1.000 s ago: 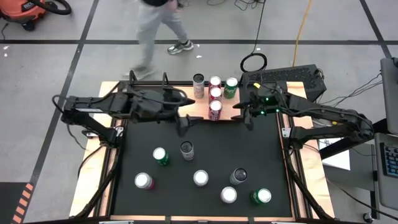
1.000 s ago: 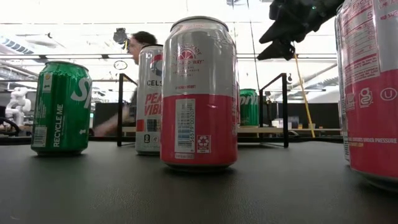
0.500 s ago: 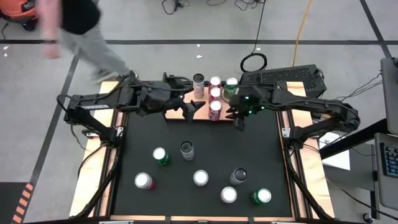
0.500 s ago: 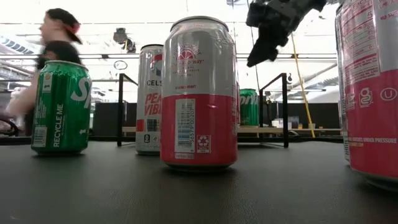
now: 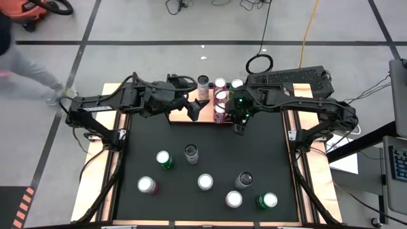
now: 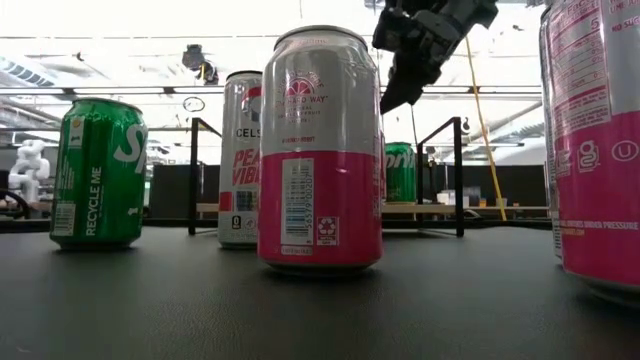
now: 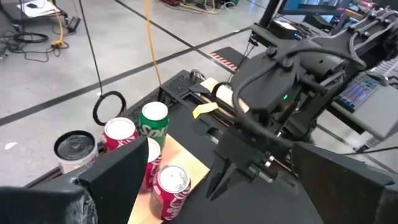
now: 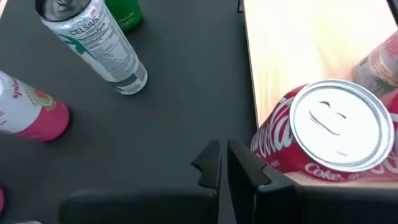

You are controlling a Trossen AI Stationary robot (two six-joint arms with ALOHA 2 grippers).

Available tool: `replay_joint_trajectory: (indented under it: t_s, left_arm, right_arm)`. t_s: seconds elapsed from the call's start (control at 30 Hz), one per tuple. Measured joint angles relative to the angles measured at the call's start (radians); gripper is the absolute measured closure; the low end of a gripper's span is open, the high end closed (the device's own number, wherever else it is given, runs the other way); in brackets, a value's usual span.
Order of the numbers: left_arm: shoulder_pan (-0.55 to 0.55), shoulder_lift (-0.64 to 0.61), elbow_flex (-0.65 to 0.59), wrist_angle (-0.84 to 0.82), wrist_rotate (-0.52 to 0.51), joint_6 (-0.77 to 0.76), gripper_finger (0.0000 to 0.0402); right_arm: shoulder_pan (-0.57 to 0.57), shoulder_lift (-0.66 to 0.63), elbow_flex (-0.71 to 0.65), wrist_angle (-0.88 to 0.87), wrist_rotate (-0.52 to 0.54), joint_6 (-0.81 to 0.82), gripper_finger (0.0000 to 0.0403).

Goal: Place canned beverage on shelf
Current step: Put the top left white soda can on the shelf

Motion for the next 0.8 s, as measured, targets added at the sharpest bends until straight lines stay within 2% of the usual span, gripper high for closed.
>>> replay_joint_trajectory:
  t_s: [0.33,0.53,0.8]
  left_arm:
    - [0.000,0.000,0.000,0.000,-0.010,-0.022,0.0004]
    - [0.000,0.000,0.000,0.000,-0.014,-0.022,0.0004]
    - [0.000,0.000,0.000,-0.001,-0.020,-0.022,0.0004]
  right_arm:
    - [-0.001,0.053,0.000,-0.006,0.011,0.000,0.0402]
    - [-0.003,0.054,0.000,0.014,0.112,-0.010,0.0402]
    - [-0.027,0.054,0.000,0.020,0.135,-0.011,0.0402]
